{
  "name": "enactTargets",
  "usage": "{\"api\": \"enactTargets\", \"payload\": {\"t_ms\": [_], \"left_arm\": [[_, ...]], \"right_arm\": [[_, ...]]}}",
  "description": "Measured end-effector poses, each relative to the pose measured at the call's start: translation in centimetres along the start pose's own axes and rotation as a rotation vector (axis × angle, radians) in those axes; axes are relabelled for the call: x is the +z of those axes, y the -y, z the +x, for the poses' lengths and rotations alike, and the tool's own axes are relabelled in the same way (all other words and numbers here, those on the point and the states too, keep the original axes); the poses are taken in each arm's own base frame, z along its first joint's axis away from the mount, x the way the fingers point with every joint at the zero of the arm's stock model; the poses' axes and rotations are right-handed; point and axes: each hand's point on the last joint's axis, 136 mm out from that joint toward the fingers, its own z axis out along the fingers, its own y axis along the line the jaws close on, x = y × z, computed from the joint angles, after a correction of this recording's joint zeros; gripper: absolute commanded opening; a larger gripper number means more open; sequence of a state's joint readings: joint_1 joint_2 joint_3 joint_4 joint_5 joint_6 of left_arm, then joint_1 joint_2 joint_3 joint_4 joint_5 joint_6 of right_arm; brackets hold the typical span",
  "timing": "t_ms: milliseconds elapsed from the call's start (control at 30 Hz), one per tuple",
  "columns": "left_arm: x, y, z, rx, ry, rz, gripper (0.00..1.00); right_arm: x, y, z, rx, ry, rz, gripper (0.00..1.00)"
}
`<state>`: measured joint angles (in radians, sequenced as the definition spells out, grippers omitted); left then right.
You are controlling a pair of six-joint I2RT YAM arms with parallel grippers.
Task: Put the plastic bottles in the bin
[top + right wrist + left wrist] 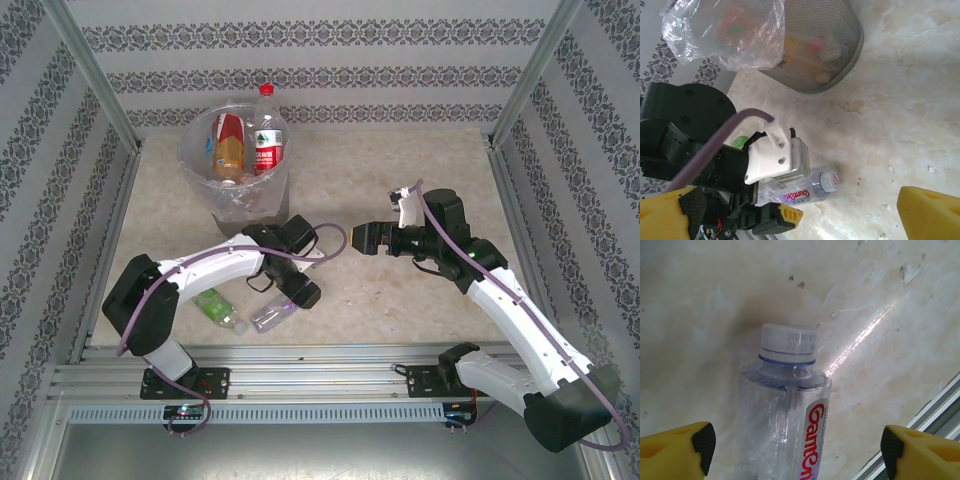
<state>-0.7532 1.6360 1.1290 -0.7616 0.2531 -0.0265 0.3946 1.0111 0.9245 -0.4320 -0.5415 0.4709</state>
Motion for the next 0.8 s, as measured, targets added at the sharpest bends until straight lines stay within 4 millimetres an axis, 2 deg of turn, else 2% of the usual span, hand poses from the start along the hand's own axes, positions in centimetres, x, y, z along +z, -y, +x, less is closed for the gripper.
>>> {"api": "enactTargets", "payload": {"t_ms": [500,600,800], "left_arm": [[3.3,-0.4,1.7,-0.004,-0.115,-0.024,0.78],[4.0,-0.6,2.1,-0.009,-0.141,-0.033,0.73],[4.3,-0.7,2.2,-0.013,-0.149,-0.039,0.54]], "right_arm": [[0.2,0.7,-0.1,0.016,-0.004,0.017,0.98],[0.1,0.8,-0.2,0.019,0.0,0.021,0.98],[0.0,1.0,-0.3,0.022,0.005,0.025,0.98]]}}
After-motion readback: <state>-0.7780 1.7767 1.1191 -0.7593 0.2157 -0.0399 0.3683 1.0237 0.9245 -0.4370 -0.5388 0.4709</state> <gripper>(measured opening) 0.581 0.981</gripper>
